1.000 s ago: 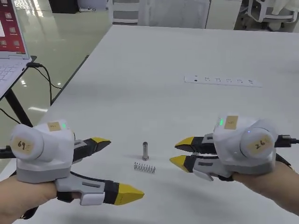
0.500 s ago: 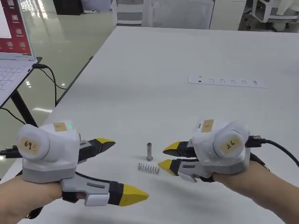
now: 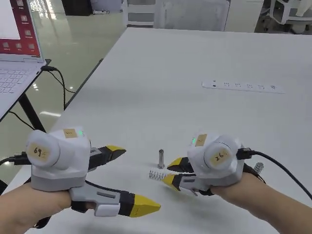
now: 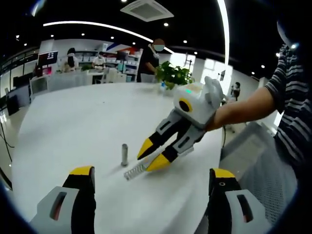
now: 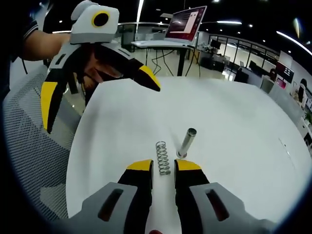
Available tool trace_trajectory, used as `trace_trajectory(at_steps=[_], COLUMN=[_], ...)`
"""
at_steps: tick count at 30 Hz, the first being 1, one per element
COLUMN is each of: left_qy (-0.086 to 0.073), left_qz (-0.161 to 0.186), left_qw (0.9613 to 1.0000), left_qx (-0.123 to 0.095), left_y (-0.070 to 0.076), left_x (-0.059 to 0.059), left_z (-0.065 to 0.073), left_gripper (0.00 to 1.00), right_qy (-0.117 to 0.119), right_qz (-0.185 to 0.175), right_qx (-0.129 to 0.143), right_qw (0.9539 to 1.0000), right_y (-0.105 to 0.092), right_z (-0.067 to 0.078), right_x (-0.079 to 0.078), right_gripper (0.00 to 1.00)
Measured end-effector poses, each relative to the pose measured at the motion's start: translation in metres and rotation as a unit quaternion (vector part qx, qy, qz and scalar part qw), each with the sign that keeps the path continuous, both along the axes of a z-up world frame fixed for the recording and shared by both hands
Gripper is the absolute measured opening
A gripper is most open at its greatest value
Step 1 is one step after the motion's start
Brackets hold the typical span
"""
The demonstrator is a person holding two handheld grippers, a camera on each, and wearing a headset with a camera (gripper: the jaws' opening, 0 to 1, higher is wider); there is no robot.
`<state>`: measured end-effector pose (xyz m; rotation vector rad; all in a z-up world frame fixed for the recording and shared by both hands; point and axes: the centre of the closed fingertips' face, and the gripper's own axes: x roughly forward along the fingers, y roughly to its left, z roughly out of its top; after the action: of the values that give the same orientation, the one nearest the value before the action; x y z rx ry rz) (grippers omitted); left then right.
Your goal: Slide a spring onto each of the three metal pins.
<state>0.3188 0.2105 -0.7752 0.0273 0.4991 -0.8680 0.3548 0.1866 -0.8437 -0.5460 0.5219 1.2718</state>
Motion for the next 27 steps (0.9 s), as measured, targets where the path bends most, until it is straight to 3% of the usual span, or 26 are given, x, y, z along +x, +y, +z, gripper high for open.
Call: trace_trajectory(at_steps=[13, 14, 16, 22, 27], left_qy=[0.006, 0.006, 0.007, 0.009, 0.007], left_qz=[0.002, 0.001, 0.0, 0.0, -0.003], left_qw=[1.0, 1.0, 1.0, 0.9999, 1.0], left_qx=[0.003, 0.003, 0.006, 0.007, 0.005], left_y=[0.002, 0.001, 0.002, 0.0, -0.006], left_x=[-0.004, -0.004, -0.005, -0.006, -0.006], left_z=[-0.002, -0.001, -0.002, -0.002, 0.0], left_gripper=[0.94, 0.94, 0.94, 0.94, 0.93], right_qy=[0.028, 0.032, 0.044, 0.037, 0.035], right_qz=[-0.017, -0.021, -0.027, -0.021, -0.018], right_qx=[0.003, 0.019, 0.02, 0.019, 0.027], right_qw=[0.9994, 0.9991, 0.9985, 0.9989, 0.9989], right_y=[-0.001, 0.001, 0.0, 0.0, -0.003], right_z=[-0.017, -0.015, -0.015, -0.014, -0.001], right_x=[0.003, 0.004, 0.002, 0.001, 0.001], right_gripper=[0.13, 0.11, 0.09, 0.08, 0.08])
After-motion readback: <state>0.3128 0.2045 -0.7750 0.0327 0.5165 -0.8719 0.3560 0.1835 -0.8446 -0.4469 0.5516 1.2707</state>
